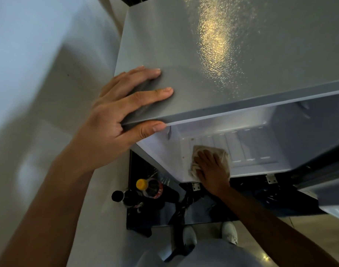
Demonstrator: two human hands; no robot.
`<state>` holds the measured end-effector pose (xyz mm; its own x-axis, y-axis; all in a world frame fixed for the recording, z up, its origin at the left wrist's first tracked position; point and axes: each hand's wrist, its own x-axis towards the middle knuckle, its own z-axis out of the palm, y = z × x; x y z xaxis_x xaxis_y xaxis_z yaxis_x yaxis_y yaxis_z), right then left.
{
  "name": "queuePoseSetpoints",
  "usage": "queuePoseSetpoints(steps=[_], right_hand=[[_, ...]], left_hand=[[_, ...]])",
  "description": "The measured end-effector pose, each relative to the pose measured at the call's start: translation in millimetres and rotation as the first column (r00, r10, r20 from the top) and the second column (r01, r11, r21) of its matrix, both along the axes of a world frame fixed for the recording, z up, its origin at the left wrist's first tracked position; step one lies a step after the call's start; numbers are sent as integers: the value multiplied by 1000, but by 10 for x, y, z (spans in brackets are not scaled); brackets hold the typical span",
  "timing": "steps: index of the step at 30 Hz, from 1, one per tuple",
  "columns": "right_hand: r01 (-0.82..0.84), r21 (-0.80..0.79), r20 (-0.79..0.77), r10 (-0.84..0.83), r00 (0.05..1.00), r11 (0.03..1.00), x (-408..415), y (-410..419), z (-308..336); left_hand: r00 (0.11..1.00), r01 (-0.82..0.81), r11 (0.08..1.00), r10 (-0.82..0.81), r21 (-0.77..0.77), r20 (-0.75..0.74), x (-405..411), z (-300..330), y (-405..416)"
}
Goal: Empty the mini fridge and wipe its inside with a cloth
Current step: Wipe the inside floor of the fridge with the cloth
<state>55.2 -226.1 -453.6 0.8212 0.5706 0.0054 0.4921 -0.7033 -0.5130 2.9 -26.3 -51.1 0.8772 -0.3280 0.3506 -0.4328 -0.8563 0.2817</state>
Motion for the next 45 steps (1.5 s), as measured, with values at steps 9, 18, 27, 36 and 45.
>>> queuePoseSetpoints(steps=[9, 18, 27, 36, 45], right_hand=[[93, -156, -53, -102, 993, 983, 492, 486, 174], [-31, 16, 15, 30, 999, 999, 35, 504, 135], [-46, 101, 46, 41, 998, 994, -315, 208, 46], [66, -94, -47, -71, 996, 993, -49, 491, 262], [24, -63, -24, -25, 999, 998, -140, 602, 278]], left_hand=[[1000, -12, 1000, 12, 1, -6, -16, 19, -20], [1000, -4, 1000, 4, -13, 25, -17, 2, -14], [999, -10, 999, 11, -33, 47, 0, -24, -16], [998, 8, 999, -5, -32, 63, 1, -54, 28], [997, 22, 999, -18, -47, 80, 29, -76, 33]])
